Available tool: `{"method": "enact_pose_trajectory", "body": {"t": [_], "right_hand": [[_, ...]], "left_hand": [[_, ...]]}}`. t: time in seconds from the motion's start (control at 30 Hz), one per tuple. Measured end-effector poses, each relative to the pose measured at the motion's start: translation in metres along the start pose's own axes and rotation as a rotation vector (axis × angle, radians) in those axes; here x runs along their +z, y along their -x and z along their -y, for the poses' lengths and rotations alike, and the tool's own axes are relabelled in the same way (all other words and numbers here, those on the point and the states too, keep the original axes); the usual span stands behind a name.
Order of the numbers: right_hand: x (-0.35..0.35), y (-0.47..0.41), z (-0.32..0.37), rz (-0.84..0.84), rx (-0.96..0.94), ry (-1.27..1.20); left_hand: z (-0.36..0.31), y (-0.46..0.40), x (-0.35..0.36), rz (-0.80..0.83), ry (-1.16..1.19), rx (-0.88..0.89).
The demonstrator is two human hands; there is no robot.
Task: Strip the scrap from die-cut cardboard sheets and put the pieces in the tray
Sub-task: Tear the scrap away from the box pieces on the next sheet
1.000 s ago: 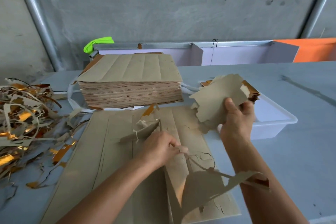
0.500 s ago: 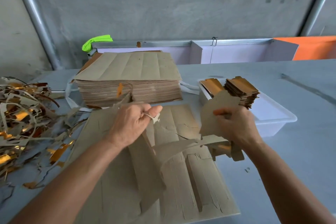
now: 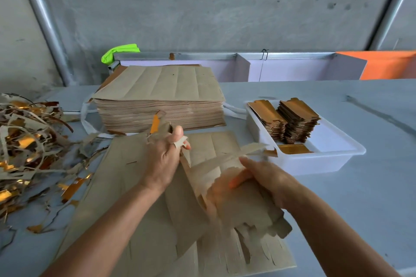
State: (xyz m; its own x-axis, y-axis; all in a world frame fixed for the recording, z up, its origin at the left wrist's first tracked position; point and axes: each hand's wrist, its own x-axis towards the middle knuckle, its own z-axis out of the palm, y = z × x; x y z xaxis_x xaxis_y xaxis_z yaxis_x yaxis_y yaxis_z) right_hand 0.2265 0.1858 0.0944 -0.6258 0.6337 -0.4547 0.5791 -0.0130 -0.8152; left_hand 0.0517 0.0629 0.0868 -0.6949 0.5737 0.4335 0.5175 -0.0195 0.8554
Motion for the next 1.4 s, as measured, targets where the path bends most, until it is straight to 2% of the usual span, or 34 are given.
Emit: {"method": "enact_pose_trajectory", "body": {"t": [0.1, 0.2, 0.37, 0.47, 0.53, 0.6, 0.7, 0.83, 0.93, 1.0, 1.1, 1.13, 1.2, 1.3, 1.33, 1.4], "right_hand": [[0.004, -0.008, 0.004, 0.029, -0.019, -0.289], [0.0, -0.011, 0.009, 0.017, -0.063, -0.502], [-0.007, -0.006, 0.009, 0.239, 0.038, -0.306], [-0.003, -0.005, 0.007, 0.147, 0.021, -0.319], [0.0, -0.009, 0.003, 0.042, -0.101, -0.376], [0.002, -0.009, 0.0, -0.05, -0.248, -0.353], [0.002, -0.006, 0.003, -0.113, -0.453, -0.278], [0.005, 0.001, 0.01, -0.215, -0.646, 0.015], [0.006, 0.004, 0.011, -0.309, -0.776, 0.182], [0.006, 0.004, 0.008, -0.247, -0.759, 0.09], [0.005, 0.007, 0.009, -0.069, -0.586, -0.278], [0.004, 0.005, 0.009, -0.061, -0.538, -0.313], [0.002, 0.002, 0.009, -0.064, -0.487, -0.261], [0.002, 0.003, 0.008, 0.027, -0.539, -0.183], [0.003, 0.002, 0.008, 0.009, -0.552, -0.156], [0.006, 0.0, 0.008, -0.182, -0.516, -0.125]], "left_hand": [[-0.001, 0.006, 0.003, 0.172, -0.175, 0.146], [-0.001, 0.008, -0.002, 0.276, -0.319, 0.269], [-0.008, 0.01, -0.007, 0.368, -0.437, 0.398], [-0.013, 0.01, -0.007, 0.468, -0.526, 0.391], [-0.015, 0.009, -0.007, 0.566, -0.562, 0.317], [-0.019, 0.008, -0.008, 0.636, -0.453, 0.169], [-0.024, 0.004, -0.003, 0.576, -0.222, -0.017], [-0.027, -0.003, 0.012, 0.44, -0.293, 0.013], [-0.027, -0.004, 0.014, 0.382, -0.13, -0.082], [-0.026, -0.005, 0.012, 0.351, 0.016, -0.155], [-0.024, -0.004, 0.007, 0.358, 0.132, -0.158], [-0.024, -0.004, 0.005, 0.377, 0.134, -0.145], [-0.023, -0.003, 0.002, 0.425, 0.138, -0.117], [-0.021, -0.001, 0.002, 0.45, 0.089, -0.046], [-0.02, 0.0, 0.004, 0.426, 0.027, -0.024], [-0.018, 0.003, 0.008, 0.358, -0.075, -0.015]]}}
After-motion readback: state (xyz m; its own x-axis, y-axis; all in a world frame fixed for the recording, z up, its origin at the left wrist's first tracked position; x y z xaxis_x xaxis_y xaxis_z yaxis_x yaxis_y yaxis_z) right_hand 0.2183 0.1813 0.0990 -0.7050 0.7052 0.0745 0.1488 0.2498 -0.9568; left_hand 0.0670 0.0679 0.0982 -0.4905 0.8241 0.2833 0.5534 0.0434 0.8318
